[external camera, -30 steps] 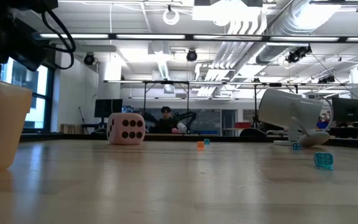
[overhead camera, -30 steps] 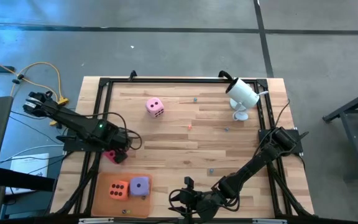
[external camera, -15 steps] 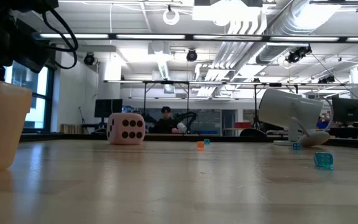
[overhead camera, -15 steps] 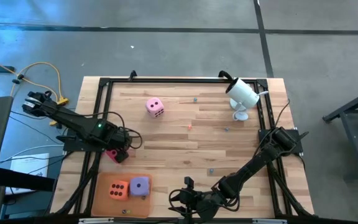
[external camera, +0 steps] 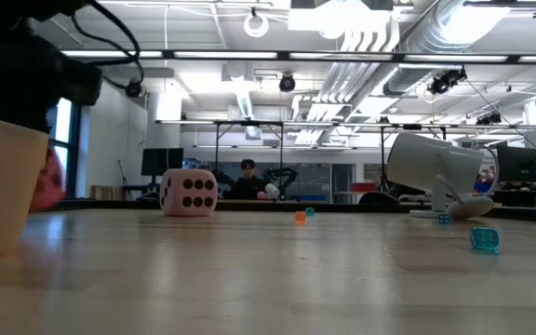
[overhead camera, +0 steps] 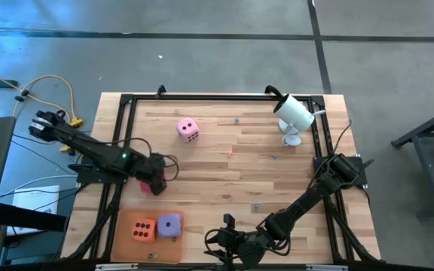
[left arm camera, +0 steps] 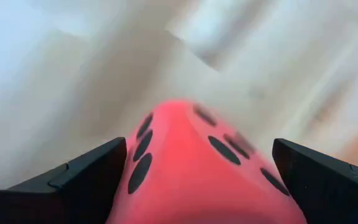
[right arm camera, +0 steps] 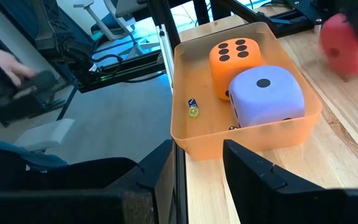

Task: Pick & Place Dice
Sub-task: Put the large red dice into the orange bin

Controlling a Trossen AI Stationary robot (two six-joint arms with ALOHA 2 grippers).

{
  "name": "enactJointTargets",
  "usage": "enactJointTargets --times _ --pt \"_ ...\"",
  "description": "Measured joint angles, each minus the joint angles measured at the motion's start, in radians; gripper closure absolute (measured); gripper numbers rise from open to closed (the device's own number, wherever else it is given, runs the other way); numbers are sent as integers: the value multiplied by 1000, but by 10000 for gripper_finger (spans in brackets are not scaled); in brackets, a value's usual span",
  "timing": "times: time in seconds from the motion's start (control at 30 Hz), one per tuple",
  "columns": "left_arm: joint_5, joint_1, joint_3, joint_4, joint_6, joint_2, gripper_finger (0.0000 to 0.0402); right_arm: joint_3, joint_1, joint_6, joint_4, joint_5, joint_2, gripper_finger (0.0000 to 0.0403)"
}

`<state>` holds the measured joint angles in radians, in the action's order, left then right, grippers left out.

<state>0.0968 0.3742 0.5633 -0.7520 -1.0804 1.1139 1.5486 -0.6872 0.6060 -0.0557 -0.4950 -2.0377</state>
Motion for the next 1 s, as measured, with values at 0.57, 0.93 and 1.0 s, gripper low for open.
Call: enactJointTargets --times 0.57,0.93,1.0 --pt "-193 10 -185 294 80 60 10 0 2 0 8 0 0 277" --pt "-196 47 -185 299 205 61 24 0 2 2 23 0 0 277" --pt "-201 48 -185 305 230 61 42 0 2 2 23 0 0 277"
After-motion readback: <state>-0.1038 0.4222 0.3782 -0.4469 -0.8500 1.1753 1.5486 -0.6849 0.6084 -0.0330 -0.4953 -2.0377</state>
